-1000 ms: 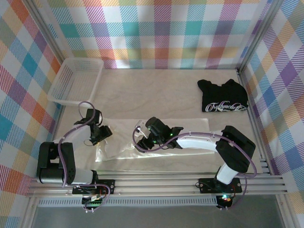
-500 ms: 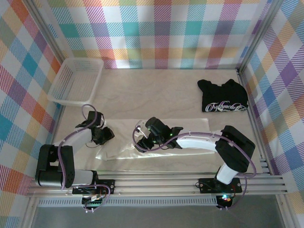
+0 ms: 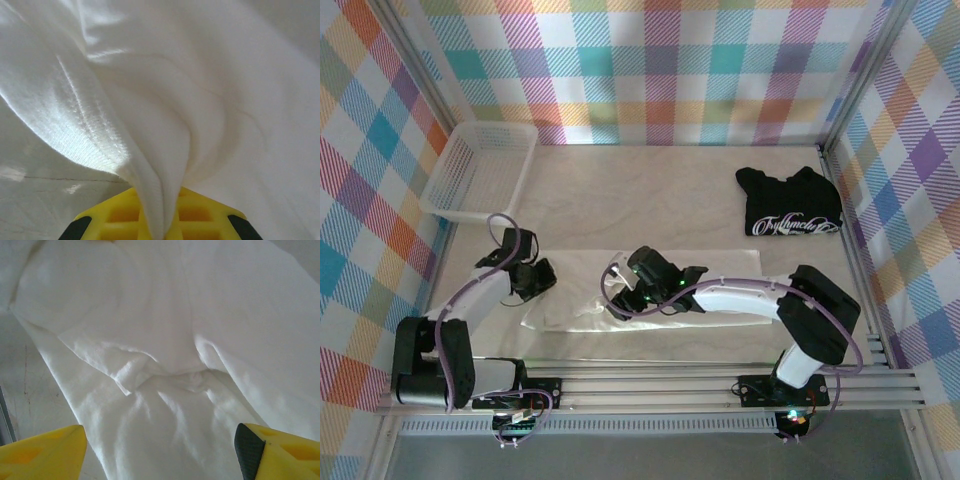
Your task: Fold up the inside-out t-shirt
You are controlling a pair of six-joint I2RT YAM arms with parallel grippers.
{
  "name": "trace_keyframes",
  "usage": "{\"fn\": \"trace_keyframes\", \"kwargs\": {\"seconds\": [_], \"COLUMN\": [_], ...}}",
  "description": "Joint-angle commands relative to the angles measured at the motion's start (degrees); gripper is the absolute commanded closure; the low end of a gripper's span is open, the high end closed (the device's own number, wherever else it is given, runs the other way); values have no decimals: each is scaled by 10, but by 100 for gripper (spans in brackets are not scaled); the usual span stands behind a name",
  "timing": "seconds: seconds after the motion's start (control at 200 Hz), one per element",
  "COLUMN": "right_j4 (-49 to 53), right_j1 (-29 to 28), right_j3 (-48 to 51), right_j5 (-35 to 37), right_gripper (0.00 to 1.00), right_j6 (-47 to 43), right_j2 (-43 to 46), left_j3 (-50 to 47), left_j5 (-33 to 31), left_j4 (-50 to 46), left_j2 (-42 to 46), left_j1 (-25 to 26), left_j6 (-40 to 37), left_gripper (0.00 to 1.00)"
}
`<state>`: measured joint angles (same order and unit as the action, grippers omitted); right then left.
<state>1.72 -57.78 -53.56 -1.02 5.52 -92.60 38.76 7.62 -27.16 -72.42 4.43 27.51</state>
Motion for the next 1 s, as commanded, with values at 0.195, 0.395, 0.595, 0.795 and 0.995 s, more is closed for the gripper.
{"fn": "trace_keyframes", "kwargs": {"seconds": [0.195, 0.395, 0.595, 0.795, 0.995], "right_j4": [12, 37, 61, 89, 101], "right_j1": [68, 108, 171, 212, 216], "right_j3": [28, 44, 73, 87, 85], "right_j5": [5, 3, 7, 8, -12], "right_gripper": [21, 21, 21, 21, 21], "right_j6": [22, 24, 50, 63, 68], "right_j2": [91, 124, 168, 187, 179], "left_j3": [178, 319, 412, 415, 404], "left_j5": [-167, -378, -465, -450, -430], "left_j4": [-216, -351, -399, -412, -411], "left_j2": [6, -39, -73, -97, -97], "left_j1": [-1, -3, 9, 60, 104], "left_j6": [-78, -175, -209, -192, -171], "left_gripper": [100, 100, 100, 100, 100]}}
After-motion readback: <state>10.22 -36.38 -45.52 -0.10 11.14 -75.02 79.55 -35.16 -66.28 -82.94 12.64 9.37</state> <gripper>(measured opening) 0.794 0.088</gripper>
